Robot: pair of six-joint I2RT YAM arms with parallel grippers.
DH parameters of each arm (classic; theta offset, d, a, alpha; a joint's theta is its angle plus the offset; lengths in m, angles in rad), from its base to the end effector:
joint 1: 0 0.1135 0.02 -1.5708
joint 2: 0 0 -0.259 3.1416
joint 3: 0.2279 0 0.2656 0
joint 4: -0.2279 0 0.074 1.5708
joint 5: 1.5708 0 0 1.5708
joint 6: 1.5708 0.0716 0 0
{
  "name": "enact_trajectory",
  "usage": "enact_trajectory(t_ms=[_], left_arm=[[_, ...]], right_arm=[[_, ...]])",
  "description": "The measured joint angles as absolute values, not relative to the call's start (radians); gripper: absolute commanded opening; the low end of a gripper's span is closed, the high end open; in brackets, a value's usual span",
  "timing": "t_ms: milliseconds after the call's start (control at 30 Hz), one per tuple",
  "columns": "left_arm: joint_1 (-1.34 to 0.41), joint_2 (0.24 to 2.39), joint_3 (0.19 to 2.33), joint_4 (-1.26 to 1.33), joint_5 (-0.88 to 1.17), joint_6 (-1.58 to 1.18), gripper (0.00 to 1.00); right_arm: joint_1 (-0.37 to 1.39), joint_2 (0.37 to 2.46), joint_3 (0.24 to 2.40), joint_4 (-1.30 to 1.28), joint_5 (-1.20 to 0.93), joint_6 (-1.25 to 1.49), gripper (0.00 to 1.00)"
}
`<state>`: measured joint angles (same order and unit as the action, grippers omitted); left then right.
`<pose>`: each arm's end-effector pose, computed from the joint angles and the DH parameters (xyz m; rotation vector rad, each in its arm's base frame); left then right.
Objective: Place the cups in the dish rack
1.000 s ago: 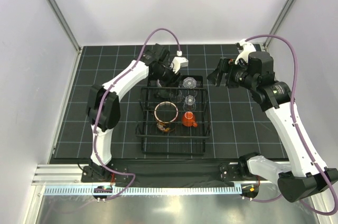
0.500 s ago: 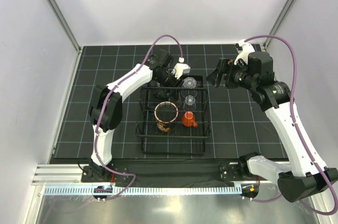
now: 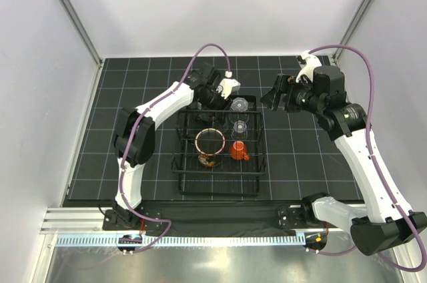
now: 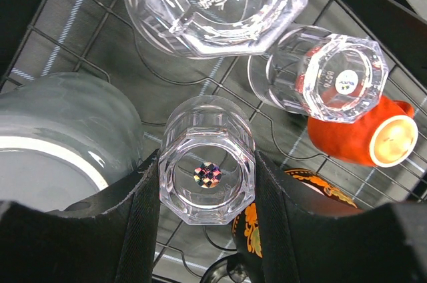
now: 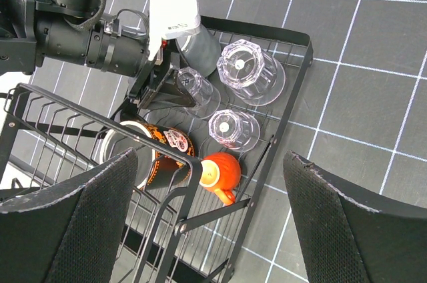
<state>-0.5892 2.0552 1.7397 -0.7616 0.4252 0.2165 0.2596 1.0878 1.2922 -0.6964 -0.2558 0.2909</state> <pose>0.3753 -0.2864 0.1969 1.1734 2.3851 -0.6869 0.2536 0.0861 0.3865 -0.1284 2.0965 0.5999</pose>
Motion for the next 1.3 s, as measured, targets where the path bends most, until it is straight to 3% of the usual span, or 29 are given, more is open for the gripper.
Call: enact_trajectory(t_ms=[133,400,1067,1300], left_arm=[[-0.593,2.055,1.737,-0.757,0.41,0.216,0.1],[-0.607,2.055,1.737,-0.759,0.403,0.217,0.24],[-0.613,2.066,1.739,-0.784,0.416,0.222,0.75],[-0.613,2.066,1.739,-0.783,0.42,0.222,0.75]], right_arm=[[0.259,1.088,1.292,-0.696,-0.258,0.291,0.89],[0.257,1.088,1.292,-0.696,-0.262,0.291,0.89],[0.246,1.086,1.292,-0.696,-0.269,0.291,0.89],[0.245,1.086,1.292,-0.696,-0.271,0.291,0.89]])
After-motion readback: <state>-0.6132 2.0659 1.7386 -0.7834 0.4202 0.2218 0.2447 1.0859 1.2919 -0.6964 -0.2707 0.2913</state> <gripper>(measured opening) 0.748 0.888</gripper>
